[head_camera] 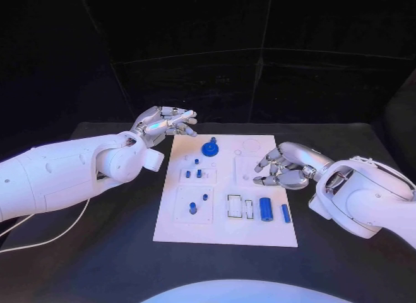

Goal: Assemble the parts on the task board

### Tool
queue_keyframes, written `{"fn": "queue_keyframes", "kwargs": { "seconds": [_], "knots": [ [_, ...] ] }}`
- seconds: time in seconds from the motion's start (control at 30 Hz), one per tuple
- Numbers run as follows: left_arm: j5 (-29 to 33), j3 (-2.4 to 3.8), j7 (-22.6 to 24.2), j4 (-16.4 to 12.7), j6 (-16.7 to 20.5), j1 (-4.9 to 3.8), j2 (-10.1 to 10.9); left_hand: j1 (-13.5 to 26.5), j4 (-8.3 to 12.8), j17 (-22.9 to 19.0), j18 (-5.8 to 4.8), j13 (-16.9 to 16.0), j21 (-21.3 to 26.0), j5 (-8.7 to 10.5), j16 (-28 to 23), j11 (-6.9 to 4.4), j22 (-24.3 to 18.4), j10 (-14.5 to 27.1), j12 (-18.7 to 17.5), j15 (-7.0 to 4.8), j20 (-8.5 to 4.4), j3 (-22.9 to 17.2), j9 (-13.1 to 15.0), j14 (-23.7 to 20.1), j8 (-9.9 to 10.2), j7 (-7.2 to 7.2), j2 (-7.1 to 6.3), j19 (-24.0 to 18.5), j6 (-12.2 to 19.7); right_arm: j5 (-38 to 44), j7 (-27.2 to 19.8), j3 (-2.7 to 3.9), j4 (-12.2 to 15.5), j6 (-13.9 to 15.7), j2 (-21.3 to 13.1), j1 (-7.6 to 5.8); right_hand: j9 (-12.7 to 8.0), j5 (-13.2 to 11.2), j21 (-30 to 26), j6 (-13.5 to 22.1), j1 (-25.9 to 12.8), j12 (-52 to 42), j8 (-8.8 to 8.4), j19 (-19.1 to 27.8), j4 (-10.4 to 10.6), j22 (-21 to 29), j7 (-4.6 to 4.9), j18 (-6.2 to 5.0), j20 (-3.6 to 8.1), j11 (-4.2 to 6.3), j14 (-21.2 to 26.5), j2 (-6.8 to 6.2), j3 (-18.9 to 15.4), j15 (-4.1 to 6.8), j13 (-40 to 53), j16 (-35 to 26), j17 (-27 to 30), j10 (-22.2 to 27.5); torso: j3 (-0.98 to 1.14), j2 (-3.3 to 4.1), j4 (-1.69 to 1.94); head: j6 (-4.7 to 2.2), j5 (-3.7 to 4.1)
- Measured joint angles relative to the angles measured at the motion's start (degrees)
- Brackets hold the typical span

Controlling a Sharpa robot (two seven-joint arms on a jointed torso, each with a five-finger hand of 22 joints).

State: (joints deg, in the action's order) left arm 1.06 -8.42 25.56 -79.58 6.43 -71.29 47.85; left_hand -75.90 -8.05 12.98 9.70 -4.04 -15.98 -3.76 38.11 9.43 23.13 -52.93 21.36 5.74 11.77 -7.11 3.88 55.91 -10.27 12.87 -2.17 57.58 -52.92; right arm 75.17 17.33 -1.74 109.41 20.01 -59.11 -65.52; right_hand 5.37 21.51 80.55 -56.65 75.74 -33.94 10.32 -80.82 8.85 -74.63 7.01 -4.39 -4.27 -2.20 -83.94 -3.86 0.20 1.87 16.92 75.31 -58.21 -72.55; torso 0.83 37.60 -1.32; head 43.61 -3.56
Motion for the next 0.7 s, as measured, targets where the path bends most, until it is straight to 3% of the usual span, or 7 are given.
{"fn": "queue_keyframes", "kwargs": {
  "seconds": [0.07, 0.17, 0.23, 0.37, 0.4, 0.43, 0.7],
  "knots": [
    [0.0, 0.0, 0.0, -0.3, 0.0, 0.0, 0.0, 0.0, 0.0, 0.0, 0.0, 0.0, 0.0, 0.0, 0.0, 0.0, 0.0, 0.0, 0.0, 0.0, 0.0, 0.0, 0.0, 0.0, 0.0, 0.0, 0.0, 0.0, 0.0, -1.01, 1.79, -0.11, 0.14, 0.07, -1.3, -0.01, 0.05, -0.1, 1.13, 0.06, 0.11, -8.11, 1.46, -0.29, 2.18, -0.3, -0.36, 0.88, 0.28, 0.78, -0.1, -0.17, -2.08, 0.51, 8.93, 1.77, -2.48, 2.65, 0.0, 0.02, -0.01, -0.12, 1.15],
    [0.0, -0.01, 0.01, -0.9, 0.01, 0.0, 0.04, 0.0, 0.0, 0.0, 0.0, 0.0, 0.0, 0.0, 0.0, 0.0, 0.0, 0.0, 0.0, 0.0, 0.0, 0.0, 0.0, 0.0, 0.0, 0.0, 0.0, 0.0, 0.0, -1.55, 4.66, -0.93, 0.57, 0.06, -3.56, 0.06, 0.05, -0.84, 2.23, 0.27, 0.43, -18.14, 3.03, -1.01, 5.52, -0.32, -0.51, 0.87, -0.03, 0.25, -0.11, 0.13, -4.3, 0.51, 21.35, 3.51, -5.43, 2.71, 0.0, 0.1, 0.09, -0.23, 2.7],
    [0.0, -0.04, 0.01, -1.27, 0.01, 0.01, 0.18, 0.0, 0.0, 0.0, 0.0, 0.0, 0.0, 0.0, 0.0, 0.0, 0.0, 0.0, 0.0, 0.0, 0.0, 0.0, 0.0, 0.0, 0.0, 0.0, 0.0, 0.0, 0.0, -1.42, 6.58, -1.51, 0.75, 0.01, -4.6, 0.35, 0.04, -1.14, 2.84, 0.61, 0.43, -22.29, 3.63, -1.42, 6.59, -0.32, -0.18, 0.88, 0.0, 0.2, -0.11, 0.13, -5.38, 0.51, 26.88, 4.4, -7.24, 1.27, 0.0, 0.13, 0.13, -0.26, 3.42],
    [0.0, -0.07, 0.02, -1.67, 0.02, 0.01, 0.35, 0.0, 0.0, 0.0, 0.0, 0.0, 0.0, 0.0, 0.0, 0.0, 0.01, 0.0, 0.0, 0.0, 0.0, 0.0, 0.0, 0.0, 0.0, 0.0, 0.0, 0.0, 0.0, 0.06, 9.96, -2.1, 1.16, -0.08, -5.24, 1.49, 0.15, -2.56, 3.54, 0.66, -0.61, -28.78, 4.82, -2.07, 7.75, -0.31, -0.12, 0.91, 0.0, 0.29, -0.11, 0.5, -7.4, 0.51, 35.52, 5.9, -10.32, -1.32, 0.01, 0.1, 0.07, -0.03, 4.04],
    [0.0, -0.07, 0.02, -1.73, 0.02, 0.02, 0.35, 0.0, 0.0, 0.0, 0.0, 0.0, 0.0, 0.0, 0.0, 0.0, 0.0, 0.0, 0.0, 0.0, 0.0, 0.0, 0.0, 0.0, 0.0, 0.0, 0.0, 0.0, 0.0, 0.51, 10.66, -2.16, 1.24, -0.12, -5.24, 1.85, 0.21, -3.03, 3.71, 0.66, -1.27, -30.22, 5.32, -2.16, 7.86, -0.31, -0.13, 1.77, 0.06, 0.19, -0.11, 0.66, -8.17, 0.51, 37.58, 6.22, -11.0, -1.71, 0.03, 0.08, 0.04, 0.02, 4.14],
    [0.0, -0.08, 0.03, -1.81, 0.02, 0.02, 0.35, 0.0, 0.0, 0.0, 0.0, 0.0, 0.0, 0.0, 0.0, 0.0, 0.0, 0.0, 0.0, 0.0, 0.0, 0.0, 0.0, 0.0, 0.0, 0.0, 0.0, 0.0, 0.0, 0.99, 11.34, -2.2, 1.29, -0.16, -5.24, 2.27, 0.27, -3.53, 3.72, 0.66, -1.81, -31.07, 5.67, -2.35, 7.84, -0.31, -0.13, 1.77, -0.13, 0.48, -0.11, 0.6, -8.71, 0.51, 38.78, 6.22, -11.37, -2.0, 0.03, 0.08, 0.03, 0.07, 4.17],
    [0.0, -0.14, 0.05, -2.14, 0.02, 0.02, 0.54, 0.0, 0.0, 0.0, 0.0, 0.0, 0.0, 0.0, 0.0, 0.0, -0.06, 0.0, 0.0, 0.0, 0.0, 0.0, 0.0, 0.0, 0.0, 0.0, 0.0, 0.0, 0.0, 3.93, 15.45, -2.43, 0.97, -0.67, -3.19, 5.05, 0.45, -5.84, 4.16, 0.25, -3.37, -32.49, 7.0, -2.54, 7.92, -0.31, -0.54, 1.76, 0.07, 0.57, -0.11, 0.86, -10.27, 0.51, 41.8, 6.61, -12.37, -2.49, 0.03, 0.07, 0.07, 0.27, 4.41]
  ]
}}
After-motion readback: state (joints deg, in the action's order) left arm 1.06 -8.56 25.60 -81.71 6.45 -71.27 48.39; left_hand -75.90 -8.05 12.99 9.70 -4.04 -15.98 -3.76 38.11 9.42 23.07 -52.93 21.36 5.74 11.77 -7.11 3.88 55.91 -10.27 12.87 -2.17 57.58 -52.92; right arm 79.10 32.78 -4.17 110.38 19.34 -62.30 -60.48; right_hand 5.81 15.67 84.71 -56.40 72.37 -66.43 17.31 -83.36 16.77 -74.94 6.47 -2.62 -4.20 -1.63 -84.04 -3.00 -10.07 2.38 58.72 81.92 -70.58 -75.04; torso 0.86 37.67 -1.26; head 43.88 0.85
